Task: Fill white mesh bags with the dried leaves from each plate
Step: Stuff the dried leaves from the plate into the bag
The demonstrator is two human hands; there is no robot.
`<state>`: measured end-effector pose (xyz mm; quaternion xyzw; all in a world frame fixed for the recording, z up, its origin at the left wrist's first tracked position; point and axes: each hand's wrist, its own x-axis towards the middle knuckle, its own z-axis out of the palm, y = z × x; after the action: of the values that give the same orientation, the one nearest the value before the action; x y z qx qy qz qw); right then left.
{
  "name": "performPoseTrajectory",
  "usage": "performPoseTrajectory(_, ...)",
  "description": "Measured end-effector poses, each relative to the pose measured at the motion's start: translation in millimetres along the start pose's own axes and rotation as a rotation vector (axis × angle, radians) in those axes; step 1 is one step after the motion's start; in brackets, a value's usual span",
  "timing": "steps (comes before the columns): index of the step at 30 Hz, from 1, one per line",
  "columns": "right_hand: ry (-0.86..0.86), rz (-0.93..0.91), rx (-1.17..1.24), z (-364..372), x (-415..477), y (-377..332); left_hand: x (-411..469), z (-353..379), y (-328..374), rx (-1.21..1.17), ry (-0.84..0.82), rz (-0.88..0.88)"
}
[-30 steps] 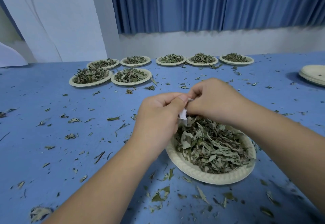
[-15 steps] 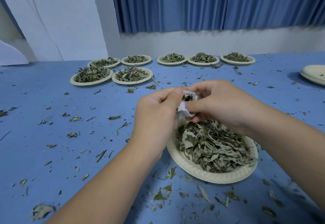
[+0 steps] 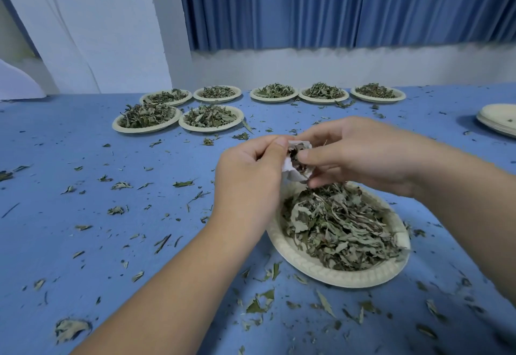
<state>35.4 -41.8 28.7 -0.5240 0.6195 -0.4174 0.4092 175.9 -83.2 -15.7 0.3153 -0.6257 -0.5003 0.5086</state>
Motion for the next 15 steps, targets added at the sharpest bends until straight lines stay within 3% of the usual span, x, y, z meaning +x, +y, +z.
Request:
performPoseTrajectory(7, 0.101, -0.026, -0.124, 7.4, 4.9, -5.9, -2.2, 1.3, 0.4, 0.017, -0.052, 0.018)
performPoseTrajectory(12, 0.267, -0.059, -0.26, 17.7, 15.4, -0.1, -2.1, 0.3, 2.2, 0.038, -0.079, 0.047)
performPoseTrajectory(15, 0.261, -0.073, -0.242, 16.2, 15.3, 4.2, -0.5, -0.3, 1.8, 0.037, -0.055, 0.074)
